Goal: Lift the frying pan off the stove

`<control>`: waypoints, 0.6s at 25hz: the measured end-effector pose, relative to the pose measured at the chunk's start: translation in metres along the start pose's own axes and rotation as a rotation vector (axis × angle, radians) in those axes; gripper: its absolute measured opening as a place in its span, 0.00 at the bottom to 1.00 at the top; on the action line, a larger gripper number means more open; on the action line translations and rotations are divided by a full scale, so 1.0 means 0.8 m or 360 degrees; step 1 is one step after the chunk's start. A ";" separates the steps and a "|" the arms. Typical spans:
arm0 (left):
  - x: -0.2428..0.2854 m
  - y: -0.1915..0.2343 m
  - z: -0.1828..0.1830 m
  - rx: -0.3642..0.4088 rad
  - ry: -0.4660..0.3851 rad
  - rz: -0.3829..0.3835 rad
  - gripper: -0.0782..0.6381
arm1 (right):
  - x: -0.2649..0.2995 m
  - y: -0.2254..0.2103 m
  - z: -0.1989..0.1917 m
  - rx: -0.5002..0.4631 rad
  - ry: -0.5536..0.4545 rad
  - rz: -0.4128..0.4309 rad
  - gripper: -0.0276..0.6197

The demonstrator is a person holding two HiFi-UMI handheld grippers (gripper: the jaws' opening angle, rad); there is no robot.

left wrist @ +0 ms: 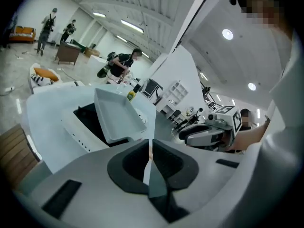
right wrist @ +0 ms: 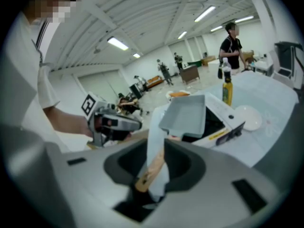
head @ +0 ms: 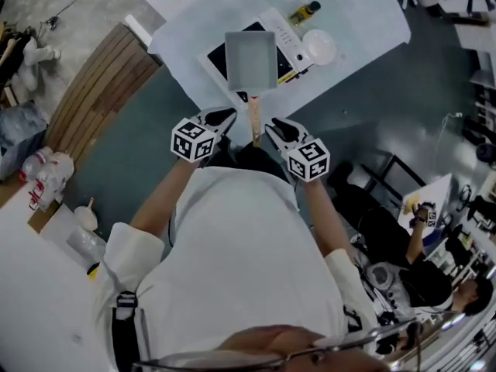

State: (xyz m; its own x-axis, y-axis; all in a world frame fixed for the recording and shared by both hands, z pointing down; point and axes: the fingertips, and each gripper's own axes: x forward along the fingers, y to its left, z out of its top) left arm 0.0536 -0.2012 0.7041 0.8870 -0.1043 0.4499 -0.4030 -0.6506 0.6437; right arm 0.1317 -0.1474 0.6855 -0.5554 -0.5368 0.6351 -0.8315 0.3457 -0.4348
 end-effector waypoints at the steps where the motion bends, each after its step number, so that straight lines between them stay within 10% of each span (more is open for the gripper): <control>1: 0.008 0.002 -0.007 -0.0045 0.0024 -0.0035 0.16 | 0.006 -0.001 -0.005 0.0022 0.0019 -0.0010 0.22; 15: 0.087 0.033 -0.061 -0.0633 0.0252 -0.0260 0.46 | 0.068 -0.027 -0.053 0.0226 0.0262 -0.0049 0.36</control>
State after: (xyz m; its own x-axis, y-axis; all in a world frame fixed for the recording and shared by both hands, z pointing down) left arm 0.0936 -0.1890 0.7826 0.9132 0.1117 0.3919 -0.3435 -0.3064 0.8878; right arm 0.1187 -0.1512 0.7564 -0.5341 -0.4083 0.7403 -0.8443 0.2128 -0.4918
